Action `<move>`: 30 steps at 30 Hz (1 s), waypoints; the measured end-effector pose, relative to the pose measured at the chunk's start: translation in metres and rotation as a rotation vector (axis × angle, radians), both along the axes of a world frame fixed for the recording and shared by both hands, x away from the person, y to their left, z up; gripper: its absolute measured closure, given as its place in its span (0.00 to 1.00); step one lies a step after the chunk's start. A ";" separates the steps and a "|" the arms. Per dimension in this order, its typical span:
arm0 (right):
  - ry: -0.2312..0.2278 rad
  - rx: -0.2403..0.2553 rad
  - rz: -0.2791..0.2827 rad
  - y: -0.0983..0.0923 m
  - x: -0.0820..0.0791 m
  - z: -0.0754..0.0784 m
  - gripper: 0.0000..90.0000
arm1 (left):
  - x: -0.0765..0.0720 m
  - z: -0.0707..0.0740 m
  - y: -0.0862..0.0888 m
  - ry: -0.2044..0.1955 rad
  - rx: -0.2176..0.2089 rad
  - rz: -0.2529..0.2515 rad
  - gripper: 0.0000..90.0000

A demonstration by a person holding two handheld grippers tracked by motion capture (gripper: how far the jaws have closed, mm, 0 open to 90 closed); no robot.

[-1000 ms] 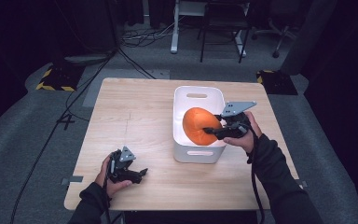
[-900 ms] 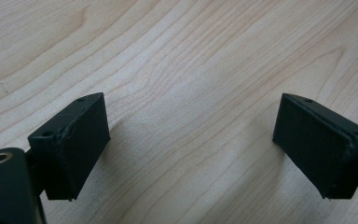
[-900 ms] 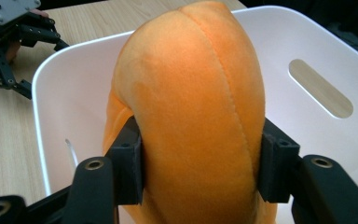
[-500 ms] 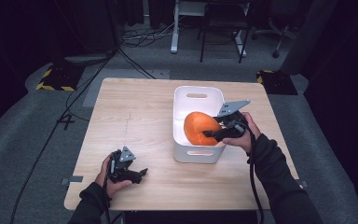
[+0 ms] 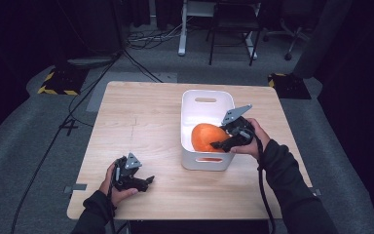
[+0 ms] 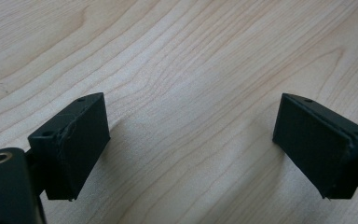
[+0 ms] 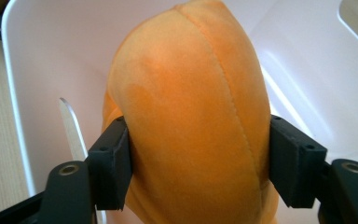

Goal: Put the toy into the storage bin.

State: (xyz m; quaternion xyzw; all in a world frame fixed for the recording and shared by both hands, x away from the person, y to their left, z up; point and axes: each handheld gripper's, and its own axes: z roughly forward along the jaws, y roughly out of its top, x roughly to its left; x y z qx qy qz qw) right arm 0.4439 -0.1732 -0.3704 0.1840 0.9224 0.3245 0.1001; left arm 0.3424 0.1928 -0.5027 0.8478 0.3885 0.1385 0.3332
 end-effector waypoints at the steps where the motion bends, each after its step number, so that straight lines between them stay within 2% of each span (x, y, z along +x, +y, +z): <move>1: 0.006 -0.005 0.000 0.001 0.000 -0.001 0.36 | 0.000 0.000 0.000 -0.003 -0.001 0.001 0.12; 3: 0.018 -0.031 0.001 0.002 0.001 -0.003 0.35 | 0.000 0.000 0.000 0.000 0.000 0.000 0.12; 5: 0.011 -0.049 -0.004 0.002 0.002 -0.004 0.35 | 0.000 0.000 0.000 0.000 0.000 0.000 0.12; 14: 0.025 -0.037 -0.018 0.003 0.003 -0.005 0.28 | 0.000 0.000 0.000 -0.003 -0.001 0.002 0.12; 21: 0.003 -0.072 -0.003 0.004 0.001 -0.003 0.28 | 0.000 0.000 0.000 0.000 0.000 0.000 0.12; 26: -0.001 -0.059 -0.006 0.003 0.001 -0.002 0.28 | 0.000 0.000 0.000 -0.001 -0.002 0.000 0.12; 30: -0.006 -0.027 -0.013 -0.001 -0.001 0.001 0.27 | 0.000 0.000 0.000 -0.003 -0.001 0.002 0.12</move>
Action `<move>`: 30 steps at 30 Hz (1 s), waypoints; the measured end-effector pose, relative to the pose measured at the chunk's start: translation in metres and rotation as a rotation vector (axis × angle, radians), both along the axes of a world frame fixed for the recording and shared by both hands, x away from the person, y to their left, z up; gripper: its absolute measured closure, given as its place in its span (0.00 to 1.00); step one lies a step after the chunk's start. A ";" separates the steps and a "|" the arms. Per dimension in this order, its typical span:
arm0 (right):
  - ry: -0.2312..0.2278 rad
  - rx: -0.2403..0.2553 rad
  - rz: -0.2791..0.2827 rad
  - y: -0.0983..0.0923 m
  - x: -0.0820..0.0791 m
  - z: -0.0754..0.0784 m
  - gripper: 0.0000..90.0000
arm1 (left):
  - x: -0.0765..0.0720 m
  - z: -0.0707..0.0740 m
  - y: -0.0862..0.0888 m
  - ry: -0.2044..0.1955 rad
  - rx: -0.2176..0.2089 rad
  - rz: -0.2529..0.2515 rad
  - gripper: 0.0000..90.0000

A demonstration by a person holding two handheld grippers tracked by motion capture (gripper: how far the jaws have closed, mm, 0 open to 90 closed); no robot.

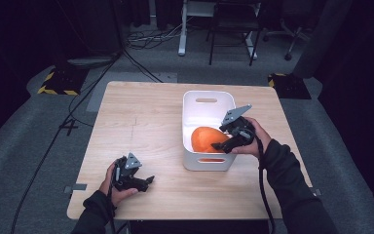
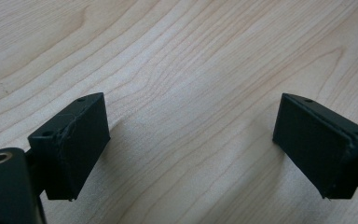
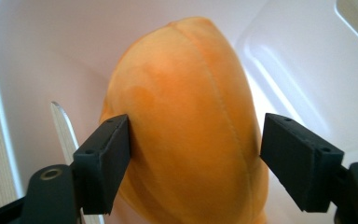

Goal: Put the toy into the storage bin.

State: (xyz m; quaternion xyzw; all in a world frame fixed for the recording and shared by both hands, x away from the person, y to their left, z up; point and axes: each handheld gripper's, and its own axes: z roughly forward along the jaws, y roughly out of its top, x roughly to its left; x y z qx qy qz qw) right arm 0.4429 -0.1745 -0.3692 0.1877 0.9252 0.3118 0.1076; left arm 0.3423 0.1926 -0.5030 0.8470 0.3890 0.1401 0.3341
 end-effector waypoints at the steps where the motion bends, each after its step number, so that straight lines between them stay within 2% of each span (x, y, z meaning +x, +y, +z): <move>1: 0.000 0.002 0.001 -0.001 0.000 0.000 0.27 | 0.000 0.000 0.000 0.003 0.001 -0.002 0.12; 6: -0.004 0.008 -0.006 -0.002 -0.001 0.001 0.28 | 0.000 0.000 0.000 0.004 0.001 -0.002 0.12; 9: -0.011 0.035 -0.006 -0.004 -0.001 0.002 0.28 | 0.000 0.000 0.000 0.000 0.000 0.000 0.12; 18: -0.017 0.066 -0.015 -0.008 -0.004 0.005 0.28 | 0.000 0.000 0.000 0.003 -0.001 -0.002 0.12; 24: -0.057 0.081 -0.011 -0.012 -0.006 0.008 0.28 | 0.000 0.000 0.000 0.003 0.000 -0.002 0.12; 30: -0.101 0.109 -0.032 -0.018 -0.008 0.013 0.28 | 0.000 0.000 0.000 0.004 0.000 -0.003 0.12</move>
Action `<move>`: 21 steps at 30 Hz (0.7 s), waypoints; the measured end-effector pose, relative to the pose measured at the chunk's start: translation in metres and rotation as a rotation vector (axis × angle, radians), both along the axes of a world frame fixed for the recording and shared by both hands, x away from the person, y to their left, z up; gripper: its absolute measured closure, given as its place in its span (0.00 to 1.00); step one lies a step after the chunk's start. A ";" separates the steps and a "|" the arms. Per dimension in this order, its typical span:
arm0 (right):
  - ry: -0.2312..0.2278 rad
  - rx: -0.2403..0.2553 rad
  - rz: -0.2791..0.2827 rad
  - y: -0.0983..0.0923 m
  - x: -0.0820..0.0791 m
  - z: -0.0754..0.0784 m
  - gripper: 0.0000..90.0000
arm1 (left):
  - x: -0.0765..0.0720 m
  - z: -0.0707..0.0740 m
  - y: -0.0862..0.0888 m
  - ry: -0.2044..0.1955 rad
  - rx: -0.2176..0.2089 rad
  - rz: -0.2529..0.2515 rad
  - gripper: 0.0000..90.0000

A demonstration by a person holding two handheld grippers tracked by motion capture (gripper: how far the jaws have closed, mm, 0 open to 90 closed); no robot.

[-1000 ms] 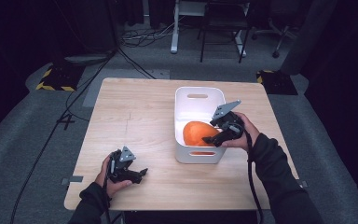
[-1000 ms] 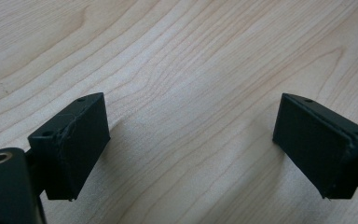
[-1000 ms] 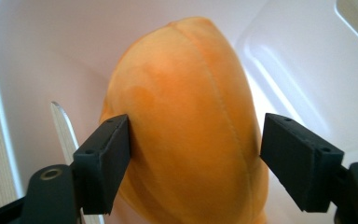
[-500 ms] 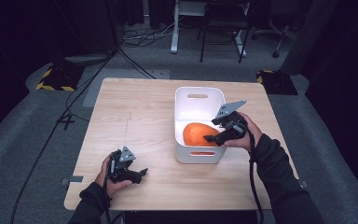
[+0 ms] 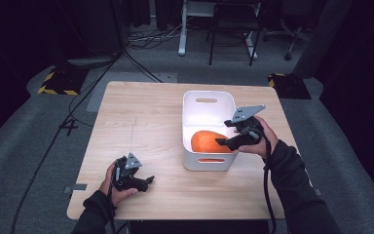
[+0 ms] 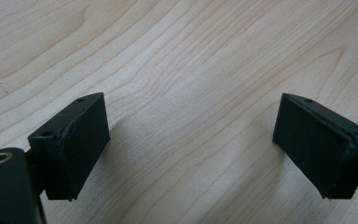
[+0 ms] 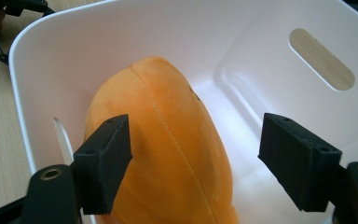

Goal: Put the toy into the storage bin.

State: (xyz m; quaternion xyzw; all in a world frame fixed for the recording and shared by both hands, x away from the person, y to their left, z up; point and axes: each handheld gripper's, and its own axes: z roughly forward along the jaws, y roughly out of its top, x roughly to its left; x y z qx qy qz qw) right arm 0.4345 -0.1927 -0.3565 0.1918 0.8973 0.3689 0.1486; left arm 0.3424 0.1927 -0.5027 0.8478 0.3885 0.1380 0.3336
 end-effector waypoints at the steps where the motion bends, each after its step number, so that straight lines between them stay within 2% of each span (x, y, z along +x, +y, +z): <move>1: -0.007 0.008 0.000 -0.002 -0.001 0.001 0.28 | 0.000 0.000 0.000 -0.003 0.001 0.002 0.12; 13: -0.082 0.045 -0.066 -0.016 -0.003 0.008 0.27 | 0.000 0.000 0.000 -0.001 0.001 0.001 0.12; 21: -0.105 0.075 -0.106 -0.027 -0.004 0.013 0.25 | 0.000 0.000 0.000 -0.003 0.000 0.003 0.12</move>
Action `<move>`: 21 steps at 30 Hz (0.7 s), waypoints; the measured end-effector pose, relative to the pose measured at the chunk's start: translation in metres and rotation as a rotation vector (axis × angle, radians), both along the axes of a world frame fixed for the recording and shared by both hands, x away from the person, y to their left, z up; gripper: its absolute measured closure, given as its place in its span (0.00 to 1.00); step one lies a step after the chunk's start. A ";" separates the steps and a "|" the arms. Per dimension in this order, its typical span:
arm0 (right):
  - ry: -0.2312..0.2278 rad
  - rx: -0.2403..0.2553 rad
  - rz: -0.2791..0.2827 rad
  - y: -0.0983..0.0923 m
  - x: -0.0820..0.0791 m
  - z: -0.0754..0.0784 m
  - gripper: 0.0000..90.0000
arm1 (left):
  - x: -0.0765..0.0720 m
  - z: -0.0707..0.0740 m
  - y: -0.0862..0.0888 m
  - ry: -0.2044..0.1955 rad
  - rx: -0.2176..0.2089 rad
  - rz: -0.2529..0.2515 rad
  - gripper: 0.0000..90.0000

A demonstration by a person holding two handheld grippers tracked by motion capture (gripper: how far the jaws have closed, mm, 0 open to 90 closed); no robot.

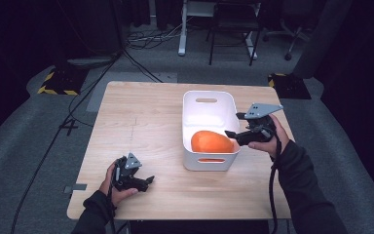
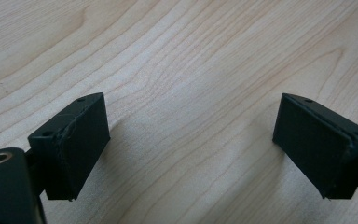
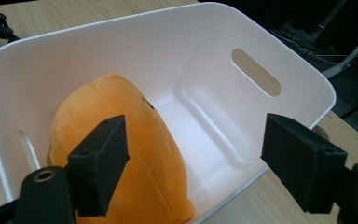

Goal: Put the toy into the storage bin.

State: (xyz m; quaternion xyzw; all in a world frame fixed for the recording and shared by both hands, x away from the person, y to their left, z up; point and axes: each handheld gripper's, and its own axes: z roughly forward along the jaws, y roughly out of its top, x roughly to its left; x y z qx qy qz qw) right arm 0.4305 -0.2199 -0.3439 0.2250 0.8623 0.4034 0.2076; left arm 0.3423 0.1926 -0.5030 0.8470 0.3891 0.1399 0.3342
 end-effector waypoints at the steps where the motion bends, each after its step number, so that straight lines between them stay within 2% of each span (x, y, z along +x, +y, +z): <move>1: -0.007 0.000 0.003 -0.001 0.001 0.000 0.25 | 0.000 0.000 0.000 0.003 0.001 -0.002 0.12; 7: -0.026 0.029 -0.026 -0.008 -0.001 0.003 0.25 | 0.000 0.000 0.000 0.003 0.001 -0.002 0.12; 13: -0.050 0.031 -0.044 -0.014 -0.002 0.006 0.25 | 0.000 0.000 0.000 0.003 0.001 -0.002 0.12; 21: -0.056 0.063 -0.086 -0.024 -0.003 0.009 0.26 | 0.000 0.000 0.000 0.001 0.000 -0.001 0.12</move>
